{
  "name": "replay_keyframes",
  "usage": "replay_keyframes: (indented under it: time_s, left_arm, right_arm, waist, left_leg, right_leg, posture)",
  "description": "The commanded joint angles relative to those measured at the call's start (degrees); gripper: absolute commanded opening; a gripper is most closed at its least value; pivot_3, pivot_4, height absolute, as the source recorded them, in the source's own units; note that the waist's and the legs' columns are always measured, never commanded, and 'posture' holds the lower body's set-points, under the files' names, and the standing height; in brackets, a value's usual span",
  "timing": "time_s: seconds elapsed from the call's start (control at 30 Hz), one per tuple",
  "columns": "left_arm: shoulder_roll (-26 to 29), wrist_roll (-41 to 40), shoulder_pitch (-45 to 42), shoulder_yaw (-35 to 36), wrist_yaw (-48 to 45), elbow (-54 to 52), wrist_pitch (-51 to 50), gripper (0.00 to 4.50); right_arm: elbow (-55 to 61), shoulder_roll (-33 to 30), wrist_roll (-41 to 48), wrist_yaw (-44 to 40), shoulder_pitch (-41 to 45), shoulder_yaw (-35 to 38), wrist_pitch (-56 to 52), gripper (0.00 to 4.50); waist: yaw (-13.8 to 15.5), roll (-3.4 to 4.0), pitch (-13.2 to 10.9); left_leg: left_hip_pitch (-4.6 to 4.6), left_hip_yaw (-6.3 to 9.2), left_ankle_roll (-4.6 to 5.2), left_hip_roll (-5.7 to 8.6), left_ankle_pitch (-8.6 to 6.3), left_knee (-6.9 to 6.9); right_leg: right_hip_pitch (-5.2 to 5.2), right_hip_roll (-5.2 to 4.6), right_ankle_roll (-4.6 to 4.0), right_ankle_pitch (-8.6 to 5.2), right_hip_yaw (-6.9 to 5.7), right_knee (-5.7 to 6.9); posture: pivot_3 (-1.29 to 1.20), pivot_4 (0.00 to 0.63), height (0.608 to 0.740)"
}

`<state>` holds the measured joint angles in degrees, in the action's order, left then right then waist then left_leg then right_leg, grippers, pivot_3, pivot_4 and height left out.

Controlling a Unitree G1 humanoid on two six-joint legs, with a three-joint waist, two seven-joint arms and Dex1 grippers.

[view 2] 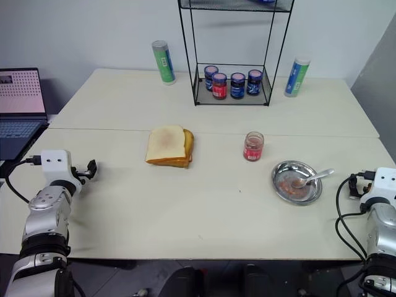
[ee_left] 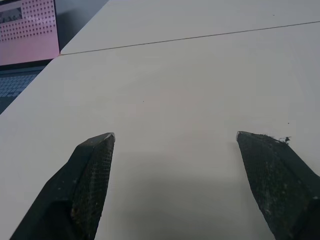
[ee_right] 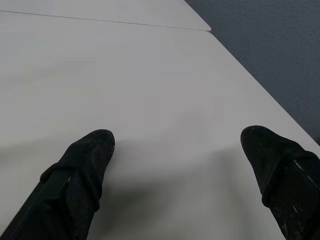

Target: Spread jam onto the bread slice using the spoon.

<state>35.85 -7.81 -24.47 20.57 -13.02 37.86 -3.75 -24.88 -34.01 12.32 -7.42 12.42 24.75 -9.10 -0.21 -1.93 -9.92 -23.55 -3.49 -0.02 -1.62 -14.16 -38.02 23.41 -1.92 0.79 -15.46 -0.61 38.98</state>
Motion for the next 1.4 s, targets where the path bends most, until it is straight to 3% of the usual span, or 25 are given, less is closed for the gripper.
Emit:
replay_keyframes:
  time_s: [0.03, 0.23, 0.33, 0.4, 0.53, 0.77, 0.97, 1.23, 1.4]
  left_arm:
    - [1.18, -0.06, -1.22, -0.06, -0.37, -1.88, 0.02, 4.08]
    - [1.95, -1.13, -1.46, 0.65, -1.89, -2.84, -1.39, 4.08]
    - [4.11, -4.71, -3.04, 2.21, -7.36, -4.28, -4.53, 4.08]
    - [6.14, -8.3, -4.52, 2.63, -13.71, -6.22, -7.71, 4.08]
    - [10.12, -14.81, -8.67, 1.31, -25.88, -9.16, -18.22, 4.08]
    - [7.7, -18.91, -10.3, -4.22, -33.01, -15.9, -30.93, 4.08]
    - [2.29, -15.34, -11.09, -8.6, -31.3, -13.45, -28.02, 4.08]
    - [-1.75, -10.58, -16.07, -10.67, -29.58, -3.04, -20.24, 4.08]
    - [-1.99, -10.55, -16.72, -10.5, -31.36, -1.54, -18.52, 3.15]
  right_arm:
    - [1.9, -1.12, 0.02, 0.12, 0.81, 1.63, 1.37, 4.45]
    - [2.66, -2.08, 0.12, 0.32, 0.7, 2.51, 1.52, 4.45]
    - [5.61, -4.25, 1.46, -1.02, 2.57, 3.52, 0.23, 4.45]
    - [9.4, -5.94, 4.75, -5.79, 4.29, 3.09, -2.93, 4.45]
    - [24.85, -10.69, 19.6, -21.96, 4.76, -0.24, -19.4, 4.45]
    - [45.86, -18.56, 34.25, -35.28, 4.3, -9.43, -37.89, 4.45]
    - [54.02, -14.81, 39.31, -34.57, 10.61, -17.71, -43.59, 4.45]
    - [53.96, -9.57, 36.76, -31.72, 14.74, -23.12, -43.92, 4.45]
    - [54.57, -8.43, 36.4, -31.18, 15.01, -23.97, -44.14, 4.5]
  waist:
    - [0.0, 0.0, 0.0]
    - [0.0, 0.0, 0.0]
    - [-0.05, 0.0, 0.0]
    - [-0.17, 0.0, -0.01]
    - [-0.43, 0.0, 0.0]
    - [-0.24, 0.0, 0.0]
    - [-0.16, -0.07, -0.03]
    - [0.08, -0.12, -0.02]
    - [0.08, -0.12, -0.02]
  left_leg:
    - [0.0, 0.0, 0.0, 0.0, 0.0, 0.0]
    - [0.0, 0.0, 0.0, 0.0, 0.0, 0.0]
    - [0.0, 0.0, 0.0, 0.0, 0.0, 0.0]
    - [0.0, 0.0, 0.0, 0.0, 0.0, 0.0]
    - [0.03, 0.04, 0.0, -0.03, 0.0, -0.03]
    - [0.13, 0.13, 0.01, -0.05, -0.01, 0.03]
    - [0.11, 0.15, 0.02, -0.06, -0.01, -0.05]
    - [0.01, 0.18, 0.02, -0.03, -0.01, -0.09]
    - [-0.06, 0.19, 0.02, -0.03, -0.01, -0.09]
  right_leg:
    - [0.0, 0.0, 0.0, 0.0, 0.0, 0.0]
    - [-0.01, 0.0, 0.0, 0.0, 0.0, 0.0]
    - [-0.01, 0.0, 0.0, 0.0, 0.0, 0.0]
    - [0.0, 0.0, 0.0, 0.0, -0.01, 0.01]
    - [-0.03, 0.08, 0.0, 0.0, -0.04, 0.05]
    - [-0.18, 0.14, 0.0, -0.01, -0.07, -0.03]
    - [-0.16, 0.14, 0.0, -0.01, -0.06, -0.02]
    - [-0.11, 0.11, 0.0, -0.01, -0.09, -0.03]
    - [-0.06, 0.09, 0.0, -0.01, -0.1, -0.05]
  posture:
    - [0.0, 0.15, 0.74]
    - [0.0, 0.15, 0.74]
    - [0.0, 0.15, 0.74]
    - [0.0, 0.15, 0.74]
    - [0.0, 0.15, 0.74]
    - [0.0, 0.15, 0.74]
    - [0.0, 0.15, 0.74]
    - [0.0, 0.15, 0.74]
    - [0.0, 0.15, 0.74]
